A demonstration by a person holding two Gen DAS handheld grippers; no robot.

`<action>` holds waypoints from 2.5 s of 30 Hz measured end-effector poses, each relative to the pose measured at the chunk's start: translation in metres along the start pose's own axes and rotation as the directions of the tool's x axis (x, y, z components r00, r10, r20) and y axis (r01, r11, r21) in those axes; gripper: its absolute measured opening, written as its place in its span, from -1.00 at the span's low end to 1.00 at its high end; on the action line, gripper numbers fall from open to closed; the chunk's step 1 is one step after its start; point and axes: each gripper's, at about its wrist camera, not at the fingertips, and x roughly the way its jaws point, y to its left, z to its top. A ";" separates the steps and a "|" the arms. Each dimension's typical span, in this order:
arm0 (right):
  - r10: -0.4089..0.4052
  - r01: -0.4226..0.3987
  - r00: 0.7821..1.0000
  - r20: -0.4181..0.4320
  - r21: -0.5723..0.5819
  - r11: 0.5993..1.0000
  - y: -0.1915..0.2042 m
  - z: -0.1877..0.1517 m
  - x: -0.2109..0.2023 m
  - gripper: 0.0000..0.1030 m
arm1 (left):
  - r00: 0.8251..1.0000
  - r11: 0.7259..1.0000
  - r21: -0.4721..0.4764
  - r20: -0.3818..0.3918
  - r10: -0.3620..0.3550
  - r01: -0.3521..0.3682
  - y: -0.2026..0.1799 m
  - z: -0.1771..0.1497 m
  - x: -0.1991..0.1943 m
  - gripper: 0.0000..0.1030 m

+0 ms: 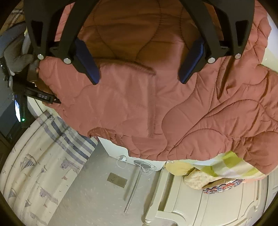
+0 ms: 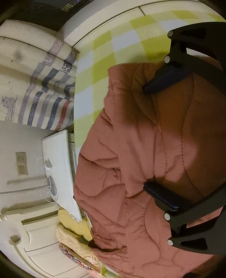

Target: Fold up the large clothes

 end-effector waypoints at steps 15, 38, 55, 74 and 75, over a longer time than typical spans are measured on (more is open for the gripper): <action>0.117 -0.105 0.989 0.089 -0.129 0.986 0.047 -0.078 -0.079 0.91 | 0.999 0.997 -0.068 -0.009 0.032 -0.032 0.012 0.001 -0.011 0.87; 0.236 -0.239 0.966 0.109 0.012 0.971 0.039 -0.144 -0.098 0.91 | 0.980 0.982 0.024 -0.058 0.188 -0.187 0.060 -0.101 -0.108 0.96; 0.345 -0.363 0.919 0.189 0.068 0.929 0.035 -0.147 -0.105 0.91 | 0.968 0.964 0.164 -0.104 0.230 -0.211 0.041 -0.106 -0.092 0.96; 0.362 -0.407 0.902 0.234 0.186 0.894 0.010 -0.147 -0.108 0.91 | 0.993 0.995 0.040 -0.064 0.096 -0.094 0.061 -0.098 -0.105 0.96; 0.350 -0.394 0.907 0.232 0.181 0.901 0.012 -0.147 -0.109 0.91 | 0.998 0.999 0.006 -0.049 0.043 -0.043 0.067 -0.096 -0.111 0.95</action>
